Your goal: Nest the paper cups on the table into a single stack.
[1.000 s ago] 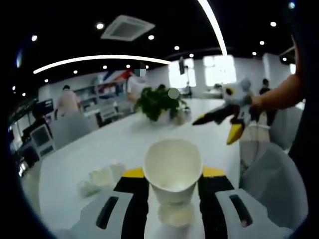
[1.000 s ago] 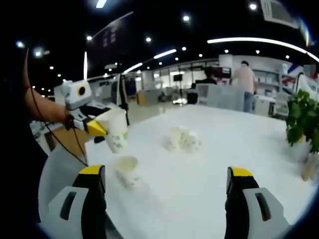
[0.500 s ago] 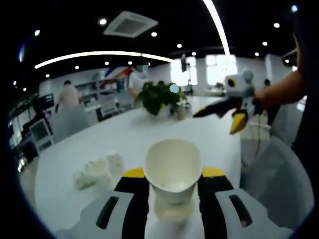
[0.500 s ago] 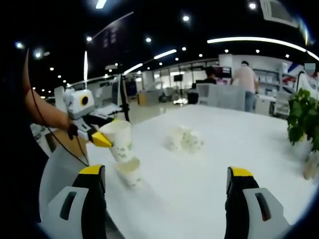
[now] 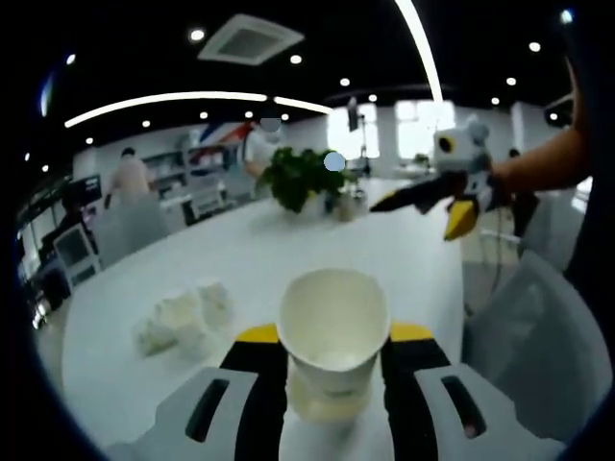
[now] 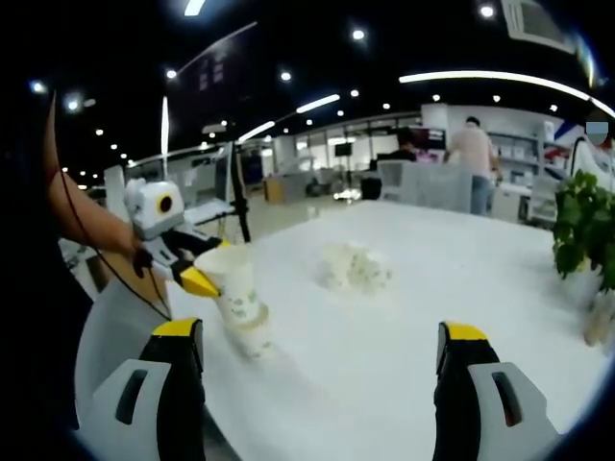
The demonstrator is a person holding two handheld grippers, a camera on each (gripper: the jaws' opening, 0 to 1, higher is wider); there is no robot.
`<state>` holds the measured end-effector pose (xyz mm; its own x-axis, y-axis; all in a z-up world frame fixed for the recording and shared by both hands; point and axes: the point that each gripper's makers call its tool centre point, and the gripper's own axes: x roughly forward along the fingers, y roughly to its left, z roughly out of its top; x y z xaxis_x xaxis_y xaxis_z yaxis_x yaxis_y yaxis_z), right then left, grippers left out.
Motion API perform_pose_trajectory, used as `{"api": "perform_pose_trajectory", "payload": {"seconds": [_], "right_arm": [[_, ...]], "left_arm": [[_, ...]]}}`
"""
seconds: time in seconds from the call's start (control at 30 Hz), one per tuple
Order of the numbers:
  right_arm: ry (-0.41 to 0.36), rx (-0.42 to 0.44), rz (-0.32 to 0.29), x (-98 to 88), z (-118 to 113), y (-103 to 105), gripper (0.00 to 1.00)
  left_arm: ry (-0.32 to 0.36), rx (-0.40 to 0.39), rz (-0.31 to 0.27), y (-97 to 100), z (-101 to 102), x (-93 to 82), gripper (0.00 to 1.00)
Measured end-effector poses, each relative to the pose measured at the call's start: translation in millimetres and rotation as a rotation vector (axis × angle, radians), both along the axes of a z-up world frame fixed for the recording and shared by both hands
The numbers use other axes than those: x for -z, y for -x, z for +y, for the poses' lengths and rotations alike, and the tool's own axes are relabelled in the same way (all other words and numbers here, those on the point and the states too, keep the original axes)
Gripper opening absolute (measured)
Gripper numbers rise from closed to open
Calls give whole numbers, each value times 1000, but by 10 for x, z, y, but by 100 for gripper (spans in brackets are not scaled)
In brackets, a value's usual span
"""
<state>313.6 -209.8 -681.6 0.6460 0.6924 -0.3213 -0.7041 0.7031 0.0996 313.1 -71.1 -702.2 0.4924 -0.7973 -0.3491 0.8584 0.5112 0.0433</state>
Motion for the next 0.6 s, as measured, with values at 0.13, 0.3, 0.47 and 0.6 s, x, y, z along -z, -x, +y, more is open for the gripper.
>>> {"api": "perform_pose_trajectory", "payload": {"seconds": [0.13, 0.3, 0.47, 0.6], "right_arm": [[-1, 1, 2, 10, 4, 5, 100], [-3, 0, 2, 7, 17, 9, 100], [-1, 0, 1, 2, 23, 8, 100], [-6, 2, -2, -14, 25, 6, 100]], "left_arm": [[-7, -6, 12, -21, 5, 73, 36], [-18, 3, 24, -8, -7, 131, 35], [-27, 13, 30, -16, -13, 179, 35], [-31, 9, 37, -24, -15, 219, 35]]}}
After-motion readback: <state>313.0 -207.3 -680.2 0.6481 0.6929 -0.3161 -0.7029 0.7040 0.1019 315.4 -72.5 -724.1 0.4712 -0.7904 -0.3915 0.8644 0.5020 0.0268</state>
